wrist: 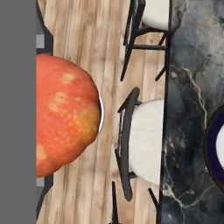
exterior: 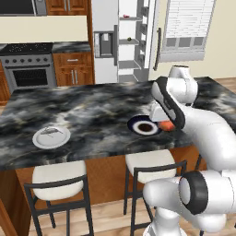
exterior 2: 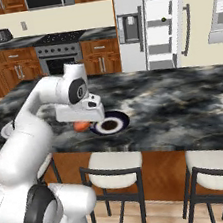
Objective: Transport the fish and squash to the fridge. Place the fish on the rack containing meat and place the squash on the rack containing the vegetable, ensuring meats and vegetables are on different racks.
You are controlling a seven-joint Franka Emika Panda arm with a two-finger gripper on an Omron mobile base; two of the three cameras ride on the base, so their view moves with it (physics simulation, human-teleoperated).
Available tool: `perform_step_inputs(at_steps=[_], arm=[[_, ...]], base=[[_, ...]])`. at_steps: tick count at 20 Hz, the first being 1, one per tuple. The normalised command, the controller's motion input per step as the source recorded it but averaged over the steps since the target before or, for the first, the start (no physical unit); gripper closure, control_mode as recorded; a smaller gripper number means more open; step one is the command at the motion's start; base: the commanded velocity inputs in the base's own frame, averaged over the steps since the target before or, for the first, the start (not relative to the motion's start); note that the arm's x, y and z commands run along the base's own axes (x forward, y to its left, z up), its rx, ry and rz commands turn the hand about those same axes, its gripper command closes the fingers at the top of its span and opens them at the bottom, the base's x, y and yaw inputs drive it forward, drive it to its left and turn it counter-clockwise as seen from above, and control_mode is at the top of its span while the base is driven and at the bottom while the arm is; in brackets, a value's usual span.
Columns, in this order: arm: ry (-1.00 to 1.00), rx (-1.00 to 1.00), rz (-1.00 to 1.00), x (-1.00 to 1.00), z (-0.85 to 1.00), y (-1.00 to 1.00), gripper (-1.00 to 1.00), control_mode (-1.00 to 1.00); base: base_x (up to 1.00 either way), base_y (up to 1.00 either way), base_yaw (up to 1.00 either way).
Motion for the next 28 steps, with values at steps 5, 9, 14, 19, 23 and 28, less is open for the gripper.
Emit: perform_step_inputs(at_steps=[5,9,14,19,23,28], arm=[[-0.35,0.00,0.01,-0.99,0.45,0.19,1.00,-1.00],[-0.42,0.00,0.01,-0.86,0.77,0.06,1.00,-1.00],[-0.34,0.00,0.01,-0.63,0.87,0.03,1.00,-1.00],[-0.03,0.00,0.00,-0.41,0.59,0.00,1.00,-1.00],[0.00,0.00,0.00,-0.41,0.40,0.00,1.00,-1.00],[-0.01,0.00,0.00,-0.31,0.09,0.08,1.00,1.00]], base=[[0.00,0.00,0.00],[0.00,0.00,0.00],[0.00,0.00,0.00],[0.00,0.00,0.00],[0.00,0.00,0.00],[-0.40,0.08,0.00]])
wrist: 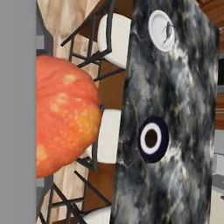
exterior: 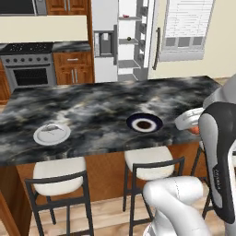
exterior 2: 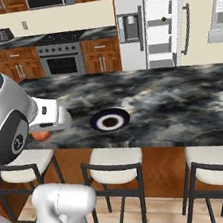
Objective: Transport the fish and squash to the fridge. Place the fish on the rack containing meat and place the squash on the rack containing the vegetable, ensuring meats and vegetables are on different racks.
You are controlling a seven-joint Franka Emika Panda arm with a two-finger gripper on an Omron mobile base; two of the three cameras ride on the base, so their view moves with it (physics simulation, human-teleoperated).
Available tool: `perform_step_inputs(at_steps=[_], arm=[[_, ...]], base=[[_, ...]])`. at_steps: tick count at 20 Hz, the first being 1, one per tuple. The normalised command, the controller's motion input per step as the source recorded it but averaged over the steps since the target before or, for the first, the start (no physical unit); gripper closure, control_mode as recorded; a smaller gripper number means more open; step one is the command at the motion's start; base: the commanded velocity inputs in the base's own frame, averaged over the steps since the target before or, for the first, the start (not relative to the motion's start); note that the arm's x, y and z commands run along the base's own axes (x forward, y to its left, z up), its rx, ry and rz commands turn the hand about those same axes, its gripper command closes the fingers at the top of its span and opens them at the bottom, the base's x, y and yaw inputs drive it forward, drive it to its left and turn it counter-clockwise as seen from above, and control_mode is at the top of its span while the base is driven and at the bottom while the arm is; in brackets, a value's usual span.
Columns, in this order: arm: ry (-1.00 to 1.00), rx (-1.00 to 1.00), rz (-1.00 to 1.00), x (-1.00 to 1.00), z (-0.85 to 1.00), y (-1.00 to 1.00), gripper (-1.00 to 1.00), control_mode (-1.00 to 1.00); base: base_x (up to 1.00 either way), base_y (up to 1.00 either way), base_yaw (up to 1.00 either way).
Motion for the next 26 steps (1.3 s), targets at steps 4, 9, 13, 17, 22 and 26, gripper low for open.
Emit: perform_step_inputs(at_steps=[4,9,13,17,22,26], arm=[[0.00,0.00,0.00,0.00,0.00,0.00,1.00,1.00],[0.00,0.00,0.00,0.00,0.00,0.00,1.00,1.00],[0.00,0.00,0.00,0.00,0.00,0.00,1.00,1.00],[0.00,0.00,0.00,0.00,0.00,0.00,1.00,1.00],[0.00,0.00,0.00,0.00,0.00,0.00,1.00,1.00],[0.00,0.00,0.00,0.00,0.00,0.00,1.00,1.00]], base=[[-1.00,0.09,0.00],[-0.80,0.76,0.00],[-0.08,1.00,0.00],[0.07,1.00,0.00],[0.22,1.00,0.00],[0.27,1.00,-0.01]])
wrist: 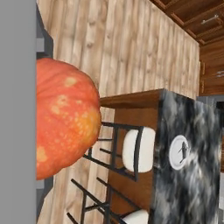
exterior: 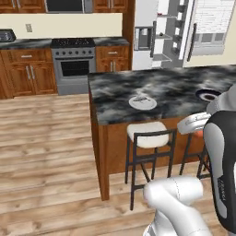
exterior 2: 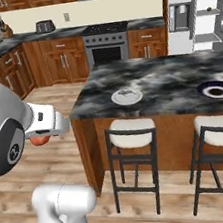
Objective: Transport the fish and squash to the fridge. Place the fish on the rack containing meat and place the squash on the rack containing the vegetable, ensuring meats and vegetables are on different racks.
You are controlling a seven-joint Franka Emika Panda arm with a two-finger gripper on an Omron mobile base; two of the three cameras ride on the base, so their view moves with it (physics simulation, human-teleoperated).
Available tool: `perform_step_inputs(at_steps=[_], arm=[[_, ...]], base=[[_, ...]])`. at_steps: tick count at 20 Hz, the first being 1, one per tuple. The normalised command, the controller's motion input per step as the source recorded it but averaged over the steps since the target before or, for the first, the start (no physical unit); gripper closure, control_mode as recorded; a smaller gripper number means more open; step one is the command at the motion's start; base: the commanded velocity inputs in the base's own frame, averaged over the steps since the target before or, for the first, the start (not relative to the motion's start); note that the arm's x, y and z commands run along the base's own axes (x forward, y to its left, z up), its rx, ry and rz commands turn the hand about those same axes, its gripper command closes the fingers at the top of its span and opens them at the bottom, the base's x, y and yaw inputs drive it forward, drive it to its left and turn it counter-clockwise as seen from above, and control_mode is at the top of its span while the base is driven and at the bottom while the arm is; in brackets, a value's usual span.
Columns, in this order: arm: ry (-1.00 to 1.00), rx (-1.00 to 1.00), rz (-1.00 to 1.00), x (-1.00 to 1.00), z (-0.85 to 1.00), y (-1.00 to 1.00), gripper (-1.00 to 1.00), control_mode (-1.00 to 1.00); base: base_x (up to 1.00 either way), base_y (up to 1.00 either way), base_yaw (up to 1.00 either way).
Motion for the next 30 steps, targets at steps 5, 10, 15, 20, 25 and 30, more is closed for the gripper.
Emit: perform_step_inputs(at_steps=[5,10,15,20,25,30], arm=[[0.00,0.00,0.00,0.00,0.00,0.00,1.00,1.00],[0.00,0.00,0.00,0.00,0.00,0.00,1.00,1.00],[0.00,0.00,0.00,0.00,0.00,0.00,1.00,1.00],[0.00,0.00,0.00,0.00,0.00,0.00,1.00,1.00],[0.00,0.00,0.00,0.00,0.00,0.00,1.00,1.00],[0.00,0.00,0.00,0.00,0.00,0.00,1.00,1.00]], base=[[0.49,1.00,-0.03],[0.87,1.00,-0.07],[1.00,1.00,-0.06],[1.00,1.00,-0.12],[1.00,0.94,-0.15],[1.00,0.40,-0.15]])
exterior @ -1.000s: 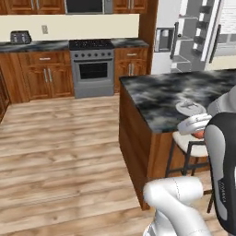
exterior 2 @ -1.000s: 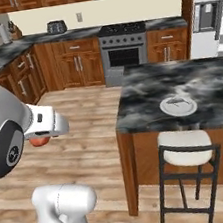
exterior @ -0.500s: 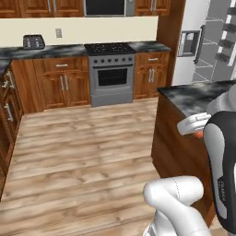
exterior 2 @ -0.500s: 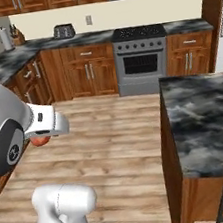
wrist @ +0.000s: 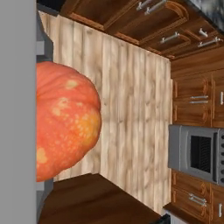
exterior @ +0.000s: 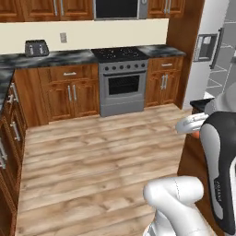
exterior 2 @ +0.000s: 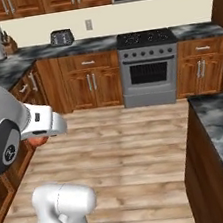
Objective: Transport the fish and squash to the fridge. Place the fish on the rack containing meat and place the squash on the rack containing the vegetable, ensuring meats and vegetables are on different racks.
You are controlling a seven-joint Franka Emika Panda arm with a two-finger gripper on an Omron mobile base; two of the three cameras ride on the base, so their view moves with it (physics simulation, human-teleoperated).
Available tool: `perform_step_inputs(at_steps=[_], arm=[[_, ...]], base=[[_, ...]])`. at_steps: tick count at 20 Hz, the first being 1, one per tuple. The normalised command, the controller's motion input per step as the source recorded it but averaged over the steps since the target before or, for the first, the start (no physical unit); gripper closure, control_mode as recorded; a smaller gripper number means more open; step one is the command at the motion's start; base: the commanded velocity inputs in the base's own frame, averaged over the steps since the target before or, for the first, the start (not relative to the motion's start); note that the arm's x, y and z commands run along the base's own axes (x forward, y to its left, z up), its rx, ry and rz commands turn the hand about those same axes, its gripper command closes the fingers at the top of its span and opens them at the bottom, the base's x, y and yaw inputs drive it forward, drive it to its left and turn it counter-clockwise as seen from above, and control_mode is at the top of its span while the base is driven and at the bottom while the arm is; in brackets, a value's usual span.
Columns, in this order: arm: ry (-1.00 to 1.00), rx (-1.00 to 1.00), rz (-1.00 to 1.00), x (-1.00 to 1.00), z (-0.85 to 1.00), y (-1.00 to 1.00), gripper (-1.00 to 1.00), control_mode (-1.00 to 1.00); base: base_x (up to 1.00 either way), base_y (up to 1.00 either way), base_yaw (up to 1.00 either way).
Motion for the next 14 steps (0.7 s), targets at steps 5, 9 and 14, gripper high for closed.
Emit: perform_step_inputs(at_steps=[5,9,14], arm=[[0.00,0.00,0.00,0.00,0.00,0.00,1.00,1.00],[0.00,0.00,0.00,0.00,0.00,0.00,1.00,1.00],[0.00,0.00,0.00,0.00,0.00,0.00,1.00,1.00]], base=[[1.00,-0.10,-0.14],[1.00,0.00,-0.11],[1.00,-0.11,-0.10]])
